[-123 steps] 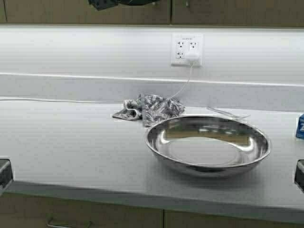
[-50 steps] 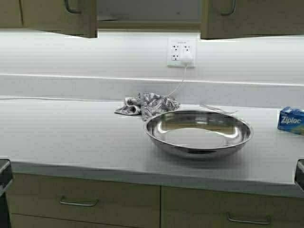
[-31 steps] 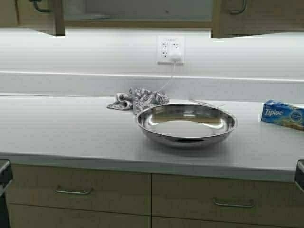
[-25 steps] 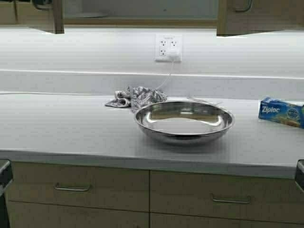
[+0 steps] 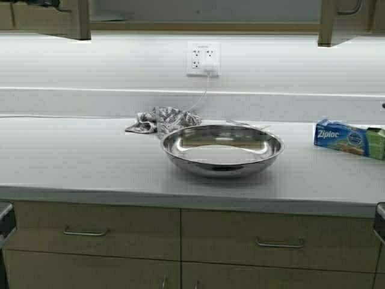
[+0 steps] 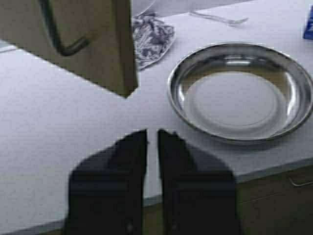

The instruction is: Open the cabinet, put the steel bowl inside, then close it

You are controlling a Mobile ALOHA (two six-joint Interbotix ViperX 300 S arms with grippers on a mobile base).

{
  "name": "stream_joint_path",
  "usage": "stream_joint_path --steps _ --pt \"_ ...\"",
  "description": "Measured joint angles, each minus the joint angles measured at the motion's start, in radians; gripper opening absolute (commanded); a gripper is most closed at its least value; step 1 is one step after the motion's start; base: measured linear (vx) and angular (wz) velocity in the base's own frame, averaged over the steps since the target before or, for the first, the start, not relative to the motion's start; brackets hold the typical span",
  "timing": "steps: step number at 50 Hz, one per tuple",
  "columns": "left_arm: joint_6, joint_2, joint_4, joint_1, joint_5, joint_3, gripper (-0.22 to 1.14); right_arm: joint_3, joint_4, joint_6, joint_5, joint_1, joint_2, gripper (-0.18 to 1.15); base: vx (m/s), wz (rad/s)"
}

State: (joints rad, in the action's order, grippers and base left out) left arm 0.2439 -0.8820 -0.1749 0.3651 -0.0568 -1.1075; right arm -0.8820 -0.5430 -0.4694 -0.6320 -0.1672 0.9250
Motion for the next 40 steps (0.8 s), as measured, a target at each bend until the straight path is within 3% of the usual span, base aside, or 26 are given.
stream_joint_path --steps 4,8,11,23,33,40 --pt "-0.003 0.012 0.0 0.034 0.003 0.014 -0.05 0.009 -0.008 0.002 -0.009 -0.054 0.014 -0.08 -0.05 -0.05" --pt "-0.009 0.049 0.0 0.058 0.028 0.032 0.08 0.012 -0.015 0.0 0.041 -0.126 0.015 0.01 -0.05 -0.06" --pt "-0.015 0.094 0.0 0.074 0.054 0.055 0.06 0.012 -0.017 0.0 0.101 -0.181 0.003 0.09 -0.06 -0.05" --pt "-0.04 0.383 0.0 0.126 0.225 0.207 0.03 0.029 -0.012 -0.005 0.341 -0.324 -0.186 0.06 -0.06 -0.05" --pt "-0.04 0.681 0.0 0.107 0.311 0.437 0.03 0.066 0.037 0.002 0.549 -0.313 -0.396 0.06 -0.03 -0.02" --pt "-0.051 0.822 0.0 0.064 0.322 0.557 0.03 0.075 0.04 0.005 0.592 -0.252 -0.445 0.06 -0.01 -0.01"
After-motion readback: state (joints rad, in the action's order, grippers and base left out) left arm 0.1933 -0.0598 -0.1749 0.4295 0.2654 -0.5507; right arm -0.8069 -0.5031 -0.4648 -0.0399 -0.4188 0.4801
